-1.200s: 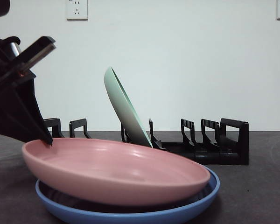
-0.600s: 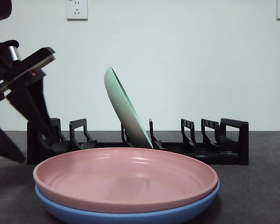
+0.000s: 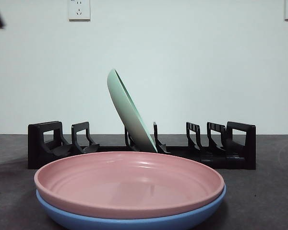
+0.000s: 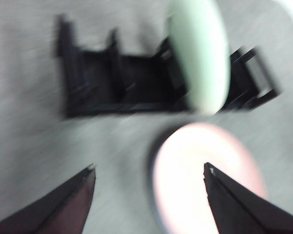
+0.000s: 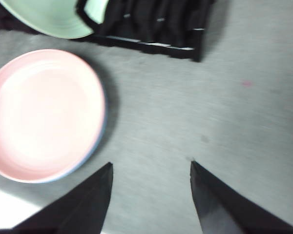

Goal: Place the plate

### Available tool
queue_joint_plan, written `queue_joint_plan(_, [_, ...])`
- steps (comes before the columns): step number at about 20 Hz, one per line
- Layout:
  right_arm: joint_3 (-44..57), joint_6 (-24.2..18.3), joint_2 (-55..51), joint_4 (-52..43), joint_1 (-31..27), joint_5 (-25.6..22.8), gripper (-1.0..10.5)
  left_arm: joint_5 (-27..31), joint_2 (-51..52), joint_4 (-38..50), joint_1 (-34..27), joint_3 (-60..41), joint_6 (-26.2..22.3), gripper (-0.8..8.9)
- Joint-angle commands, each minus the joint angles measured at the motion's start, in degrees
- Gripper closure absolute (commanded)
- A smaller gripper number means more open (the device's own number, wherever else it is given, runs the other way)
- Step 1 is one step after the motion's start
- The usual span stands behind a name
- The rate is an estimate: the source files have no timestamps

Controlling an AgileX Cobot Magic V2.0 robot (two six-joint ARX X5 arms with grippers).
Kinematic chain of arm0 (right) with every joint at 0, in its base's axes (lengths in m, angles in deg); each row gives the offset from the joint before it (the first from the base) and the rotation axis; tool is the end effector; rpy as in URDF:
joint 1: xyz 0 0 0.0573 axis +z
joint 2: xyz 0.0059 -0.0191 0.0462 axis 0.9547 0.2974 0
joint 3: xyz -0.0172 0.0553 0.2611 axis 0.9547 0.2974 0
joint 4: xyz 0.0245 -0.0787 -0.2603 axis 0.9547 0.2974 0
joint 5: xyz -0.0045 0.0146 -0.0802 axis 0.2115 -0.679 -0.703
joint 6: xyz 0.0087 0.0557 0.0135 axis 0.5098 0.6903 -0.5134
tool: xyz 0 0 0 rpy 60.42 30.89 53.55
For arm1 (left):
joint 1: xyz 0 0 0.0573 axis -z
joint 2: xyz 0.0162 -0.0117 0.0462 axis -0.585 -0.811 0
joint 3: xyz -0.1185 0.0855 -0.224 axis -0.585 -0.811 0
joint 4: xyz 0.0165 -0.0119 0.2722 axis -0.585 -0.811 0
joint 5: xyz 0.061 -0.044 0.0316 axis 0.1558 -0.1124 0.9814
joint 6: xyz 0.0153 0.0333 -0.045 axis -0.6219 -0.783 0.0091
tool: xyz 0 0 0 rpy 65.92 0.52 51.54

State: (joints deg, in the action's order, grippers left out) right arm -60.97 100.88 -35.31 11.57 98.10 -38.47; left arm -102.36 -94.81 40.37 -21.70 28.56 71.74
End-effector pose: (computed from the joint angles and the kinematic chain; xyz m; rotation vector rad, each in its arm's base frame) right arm 0.1234 0.0623 0.3142 0.1065 0.9301 0.3731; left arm 0.1415 -0.0452 0.2972 -0.2835 0.7194 -0.3915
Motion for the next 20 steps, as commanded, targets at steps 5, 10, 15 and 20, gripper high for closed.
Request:
queue_joint_plan(5, [-8.5,-2.3,17.5,-8.8,0.3,12.7,7.0,2.1,4.8,-10.6,-2.9,1.0,-5.7,4.59])
queue_joint_plan(10, [-26.3,-5.5,35.9,-8.3,1.5,15.3,7.0,3.7,5.8,-10.8,-2.9,1.0,-5.5,4.60])
queue_joint_plan(15, [-41.6,-6.2,50.5,-6.2,4.3,17.4,7.0,3.7,5.8,-10.6,-2.9,1.0,-5.5,4.60])
queue_joint_plan(20, [-53.1,-5.9,62.0,-5.8,7.8,17.4,7.0,4.8,5.8,-10.7,-2.9,1.0,-5.4,4.61])
